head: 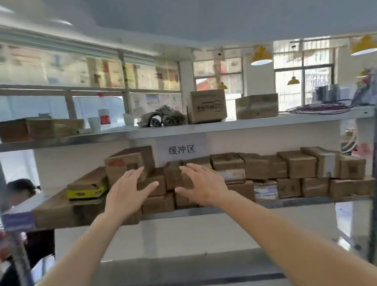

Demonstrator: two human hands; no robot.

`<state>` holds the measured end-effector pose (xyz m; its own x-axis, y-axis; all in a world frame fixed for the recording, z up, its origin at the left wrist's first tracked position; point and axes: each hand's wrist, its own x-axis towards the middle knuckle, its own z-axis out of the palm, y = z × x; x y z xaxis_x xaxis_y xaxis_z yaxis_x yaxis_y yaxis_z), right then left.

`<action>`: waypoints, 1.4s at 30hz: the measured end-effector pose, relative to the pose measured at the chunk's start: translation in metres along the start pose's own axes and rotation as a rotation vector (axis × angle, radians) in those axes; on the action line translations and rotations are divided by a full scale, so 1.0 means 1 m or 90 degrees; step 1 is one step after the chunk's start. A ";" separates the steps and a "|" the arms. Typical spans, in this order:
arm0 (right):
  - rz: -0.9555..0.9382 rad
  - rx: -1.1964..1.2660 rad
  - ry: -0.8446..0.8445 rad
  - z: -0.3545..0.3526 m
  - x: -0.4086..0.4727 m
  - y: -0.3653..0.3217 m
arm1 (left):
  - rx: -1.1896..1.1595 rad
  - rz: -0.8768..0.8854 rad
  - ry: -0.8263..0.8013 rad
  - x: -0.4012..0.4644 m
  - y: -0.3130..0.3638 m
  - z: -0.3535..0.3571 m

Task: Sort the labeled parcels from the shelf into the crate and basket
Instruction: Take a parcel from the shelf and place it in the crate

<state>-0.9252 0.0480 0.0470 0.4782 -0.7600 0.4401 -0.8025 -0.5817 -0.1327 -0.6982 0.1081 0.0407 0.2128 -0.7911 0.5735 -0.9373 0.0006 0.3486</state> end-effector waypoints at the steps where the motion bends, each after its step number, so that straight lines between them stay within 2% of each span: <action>1: -0.012 0.011 -0.006 0.010 0.012 -0.020 | 0.010 -0.024 0.006 -0.002 -0.021 -0.009; 9: -0.087 0.084 -0.052 0.085 0.103 -0.146 | 0.040 -0.124 0.015 0.010 -0.176 -0.055; 13: -0.107 0.126 -0.060 0.124 0.160 -0.193 | 0.049 -0.144 -0.018 0.043 -0.249 -0.058; 16: -0.088 0.171 -0.066 0.156 0.207 -0.222 | 0.020 -0.170 0.003 0.073 -0.290 -0.055; 21: -0.037 0.221 -0.091 0.202 0.272 -0.254 | 0.015 -0.152 -0.045 0.121 -0.350 -0.042; 27: 0.051 0.221 -0.116 0.249 0.315 -0.269 | -0.025 -0.138 -0.094 0.164 -0.402 -0.013; 36: 0.174 0.267 -0.111 0.297 0.347 -0.272 | -0.104 -0.103 -0.175 0.213 -0.443 0.040; 40: 0.243 0.300 -0.104 0.302 0.360 -0.275 | -0.165 -0.114 -0.239 0.235 -0.460 0.056; 42: 0.262 0.310 -0.087 0.304 0.363 -0.280 | -0.251 -0.150 -0.266 0.245 -0.466 0.063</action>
<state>-0.4187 -0.1534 -0.0256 0.2332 -0.9601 0.1542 -0.6922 -0.2753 -0.6672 -0.2272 -0.1244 -0.0282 0.2004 -0.9701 0.1371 -0.6886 -0.0399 0.7240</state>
